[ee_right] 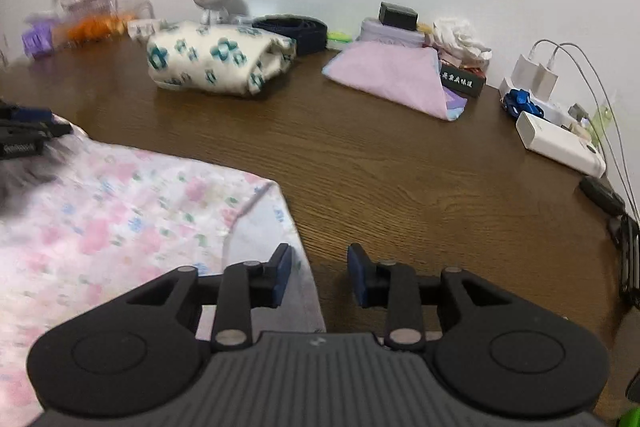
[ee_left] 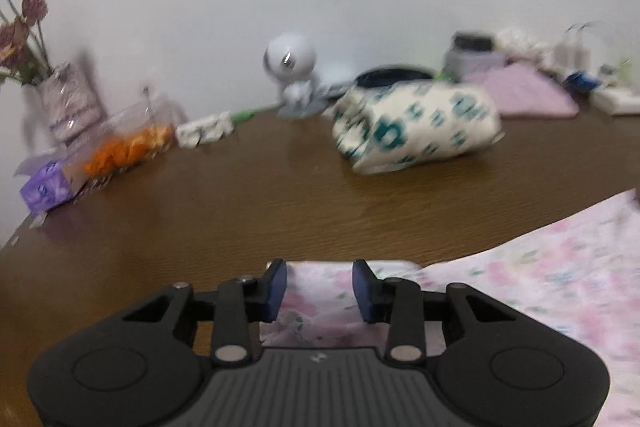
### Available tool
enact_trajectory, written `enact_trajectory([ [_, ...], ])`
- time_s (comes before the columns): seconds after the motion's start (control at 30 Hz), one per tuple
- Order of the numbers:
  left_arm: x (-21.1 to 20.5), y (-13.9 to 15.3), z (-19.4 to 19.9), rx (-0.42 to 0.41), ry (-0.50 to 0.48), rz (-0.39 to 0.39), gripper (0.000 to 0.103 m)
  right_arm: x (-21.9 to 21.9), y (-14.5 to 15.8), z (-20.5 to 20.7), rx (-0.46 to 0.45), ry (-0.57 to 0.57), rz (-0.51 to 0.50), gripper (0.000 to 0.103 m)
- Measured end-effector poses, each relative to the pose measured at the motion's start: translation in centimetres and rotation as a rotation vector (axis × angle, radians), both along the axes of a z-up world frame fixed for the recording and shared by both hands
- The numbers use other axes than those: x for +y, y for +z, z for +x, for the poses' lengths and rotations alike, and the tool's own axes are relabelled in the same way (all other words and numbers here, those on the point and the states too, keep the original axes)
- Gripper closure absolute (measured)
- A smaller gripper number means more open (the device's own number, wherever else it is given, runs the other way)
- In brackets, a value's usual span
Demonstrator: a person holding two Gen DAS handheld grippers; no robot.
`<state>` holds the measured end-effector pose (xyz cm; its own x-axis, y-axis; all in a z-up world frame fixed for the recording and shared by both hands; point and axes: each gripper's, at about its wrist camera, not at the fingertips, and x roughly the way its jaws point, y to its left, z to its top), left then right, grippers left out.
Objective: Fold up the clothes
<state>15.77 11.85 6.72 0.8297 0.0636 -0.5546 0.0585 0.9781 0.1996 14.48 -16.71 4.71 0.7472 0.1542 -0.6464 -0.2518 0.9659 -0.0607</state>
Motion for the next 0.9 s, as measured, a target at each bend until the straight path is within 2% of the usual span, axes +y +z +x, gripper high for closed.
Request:
enact_trajectory([
  [0.07,-0.5,1.9,-2.2,-0.023,-0.063,-0.014,0.060,-0.5,1.7,-2.1,-0.026,0.015,0.001,0.070],
  [0.13,-1.0,3.6,-5.1,-0.040,-0.139,-0.053,0.045,-1.8,3.3,-4.4,-0.065,0.025,-0.008,0.057],
  [0.2,-1.5,4.6,-8.3,-0.046,-0.204,-0.078,0.041,-4.2,3.6,-5.9,-0.079,-0.008,-0.064,0.044],
  [0.27,-2.1,4.8,-10.8,-0.038,-0.254,-0.101,0.038,-7.0,2.5,-6.4,-0.034,-0.091,-0.134,0.046],
  [0.33,-3.0,3.7,-12.2,0.004,-0.292,-0.104,0.033,-9.5,1.5,-7.4,0.021,-0.130,-0.082,0.057],
  [0.37,-3.5,3.1,-12.8,0.027,-0.310,-0.103,0.033,-10.1,1.1,-8.1,0.038,-0.108,-0.055,0.058],
  [0.43,-4.2,1.7,-13.2,0.071,-0.310,-0.085,0.034,-10.0,-0.3,-8.6,0.043,-0.055,-0.068,0.064],
  [0.5,-4.7,0.4,-13.5,0.103,-0.296,-0.072,0.036,-9.8,-1.9,-7.9,0.043,-0.119,-0.120,0.074],
  [0.57,-4.4,0.0,-14.3,0.108,-0.283,-0.091,0.036,-10.3,-2.1,-7.5,0.033,-0.205,-0.127,0.074],
  [0.6,-4.3,0.0,-14.4,0.114,-0.283,-0.098,0.036,-10.8,-1.5,-7.8,0.021,-0.198,-0.081,0.073],
  [0.63,-4.2,0.0,-14.4,0.115,-0.285,-0.097,0.035,-11.2,-0.8,-8.1,0.008,-0.182,-0.026,0.064],
  [0.7,-4.5,0.4,-13.9,0.108,-0.293,-0.074,0.034,-12.0,0.6,-8.0,-0.037,-0.158,0.054,0.052],
  [0.73,-4.7,0.5,-13.5,0.102,-0.299,-0.063,0.034,-12.2,0.8,-6.9,-0.033,-0.169,0.042,0.051],
  [0.8,-5.1,0.0,-12.2,0.097,-0.298,-0.041,0.034,-12.4,0.8,-4.5,-0.015,-0.200,-0.003,0.050],
  [0.87,-5.2,-0.9,-11.1,0.095,-0.269,-0.015,0.035,-13.1,-0.1,-1.9,0.045,-0.245,-0.016,0.054],
  [0.9,-5.1,-1.3,-10.7,0.098,-0.257,-0.010,0.035,-13.0,-0.5,-1.3,0.068,-0.246,-0.023,0.065],
])
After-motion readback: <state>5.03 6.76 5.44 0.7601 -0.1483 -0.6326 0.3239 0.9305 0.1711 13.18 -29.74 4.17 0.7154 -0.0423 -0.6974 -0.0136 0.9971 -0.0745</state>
